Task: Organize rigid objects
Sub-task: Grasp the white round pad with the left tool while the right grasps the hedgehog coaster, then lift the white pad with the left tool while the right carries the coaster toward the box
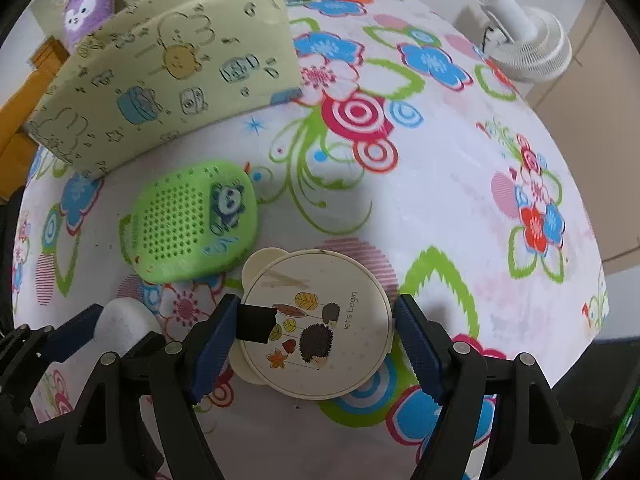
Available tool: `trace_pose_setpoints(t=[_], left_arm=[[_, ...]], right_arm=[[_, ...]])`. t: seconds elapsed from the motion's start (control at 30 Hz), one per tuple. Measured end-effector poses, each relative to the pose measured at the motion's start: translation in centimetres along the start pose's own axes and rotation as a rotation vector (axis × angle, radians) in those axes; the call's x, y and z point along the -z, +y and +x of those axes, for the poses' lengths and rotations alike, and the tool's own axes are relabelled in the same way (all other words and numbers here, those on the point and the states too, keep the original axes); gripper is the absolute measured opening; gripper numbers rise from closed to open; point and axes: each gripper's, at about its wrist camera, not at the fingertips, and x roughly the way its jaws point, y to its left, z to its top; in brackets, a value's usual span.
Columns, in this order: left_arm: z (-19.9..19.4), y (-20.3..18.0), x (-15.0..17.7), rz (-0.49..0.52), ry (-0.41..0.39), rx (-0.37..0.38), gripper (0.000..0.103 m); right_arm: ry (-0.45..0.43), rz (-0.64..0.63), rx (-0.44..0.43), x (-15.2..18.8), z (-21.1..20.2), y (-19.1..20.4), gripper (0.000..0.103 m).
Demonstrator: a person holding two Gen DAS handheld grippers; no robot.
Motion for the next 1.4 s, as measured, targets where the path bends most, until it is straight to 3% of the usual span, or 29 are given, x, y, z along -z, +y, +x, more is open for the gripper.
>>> trace_pose_setpoints(t=[0.57,1.4], left_arm=[[-3.5,-1.7,-3.8,-0.060,-0.097,-0.036,0.052],[-10.5,-2.2,-5.5,-0.181,-0.234,-0.112,0.052]], right_arm=[[-0.089,-0.086,-0.052,-4.1,-4.4,-0.3,0.079],[-0.227,-0.195,-0.157,-7.8,-11.2,0.2,0.079]])
